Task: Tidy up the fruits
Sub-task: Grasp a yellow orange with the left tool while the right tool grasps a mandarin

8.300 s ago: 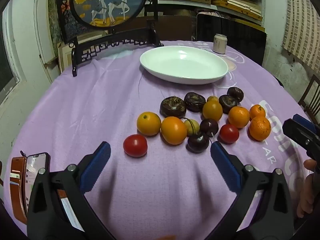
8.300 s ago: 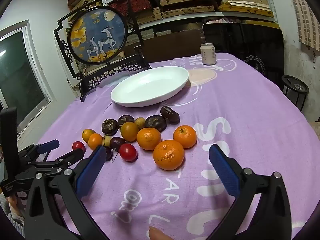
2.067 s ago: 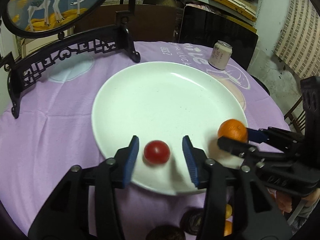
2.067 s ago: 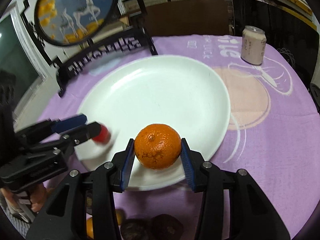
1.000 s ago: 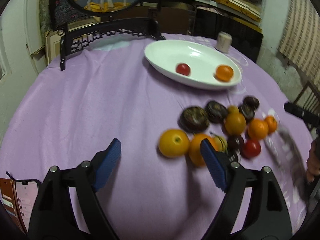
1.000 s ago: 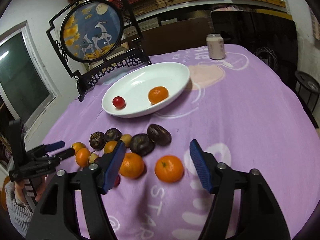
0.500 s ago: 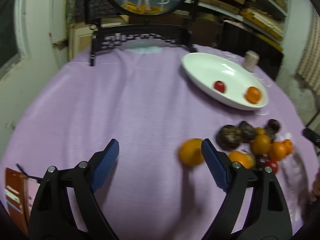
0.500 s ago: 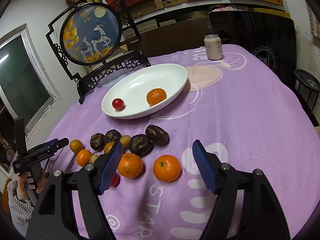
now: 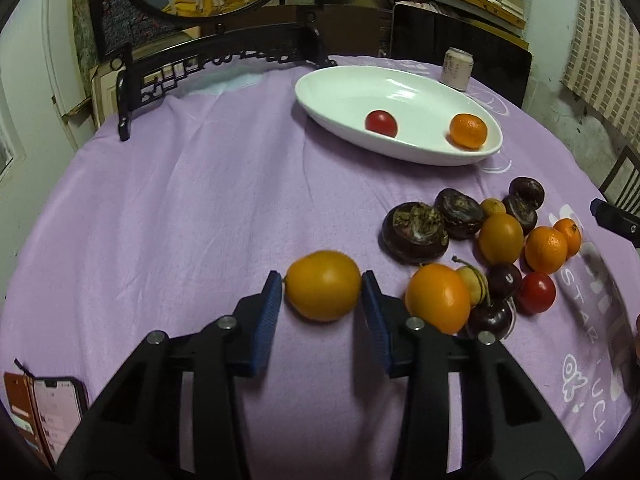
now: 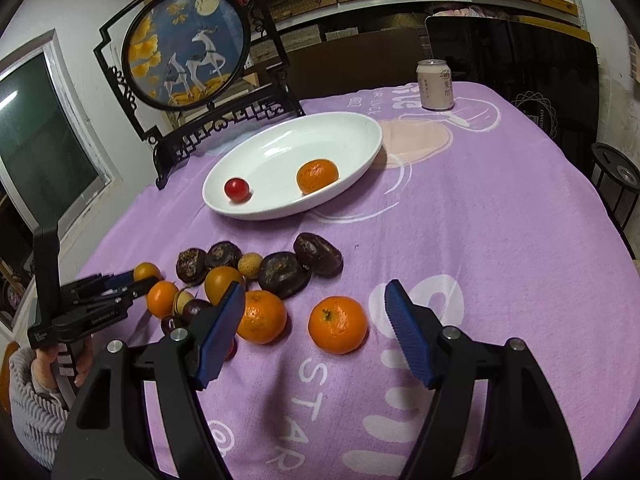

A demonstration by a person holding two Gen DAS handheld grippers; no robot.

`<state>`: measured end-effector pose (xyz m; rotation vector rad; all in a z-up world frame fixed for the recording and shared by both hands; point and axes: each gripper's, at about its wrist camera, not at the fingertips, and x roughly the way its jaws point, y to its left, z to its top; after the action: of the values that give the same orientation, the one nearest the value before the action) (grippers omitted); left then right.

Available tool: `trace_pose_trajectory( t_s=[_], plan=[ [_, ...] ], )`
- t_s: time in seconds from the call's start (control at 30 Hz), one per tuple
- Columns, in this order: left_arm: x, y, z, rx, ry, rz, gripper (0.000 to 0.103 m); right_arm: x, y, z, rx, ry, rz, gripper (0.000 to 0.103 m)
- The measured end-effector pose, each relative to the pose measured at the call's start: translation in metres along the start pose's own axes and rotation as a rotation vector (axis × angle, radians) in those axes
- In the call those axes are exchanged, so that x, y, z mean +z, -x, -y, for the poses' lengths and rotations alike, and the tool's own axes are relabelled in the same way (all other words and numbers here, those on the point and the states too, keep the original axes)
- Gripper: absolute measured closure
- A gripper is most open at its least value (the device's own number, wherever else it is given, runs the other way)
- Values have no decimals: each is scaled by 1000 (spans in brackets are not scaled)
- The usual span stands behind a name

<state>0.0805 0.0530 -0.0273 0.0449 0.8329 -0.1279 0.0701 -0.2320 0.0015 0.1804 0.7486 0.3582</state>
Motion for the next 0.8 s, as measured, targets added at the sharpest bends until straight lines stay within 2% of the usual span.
trace_pose_trajectory(
  t_s=[0.13, 0.27, 0.37, 0.43, 0.53, 0.63, 0.8],
  plan=[
    [1, -4, 1, -29, 4, -21, 66, -2, -6, 1, 9, 1, -39, 31],
    [1, -3, 3, -25, -3, -18, 66, -7, -15, 1, 8, 11, -83, 40],
    [0, -1, 4, -29, -4, -18, 66, -12, -22, -3, -28, 39, -110, 42],
    [-1, -1, 4, -28, -4, -18, 66, -13, -25, -3, -42, 43, -114, 46],
    [-1, -1, 4, -30, -2, -20, 66, -14, -34, 5, -42, 12, -157, 57],
    [-1, -1, 5, -30, -4, -21, 66, -13, -35, 9, -42, 1, -146, 65],
    [1, 3, 7, -38, -9, -9, 66, -11, -29, 12, -27, -16, -115, 66]
  ],
)
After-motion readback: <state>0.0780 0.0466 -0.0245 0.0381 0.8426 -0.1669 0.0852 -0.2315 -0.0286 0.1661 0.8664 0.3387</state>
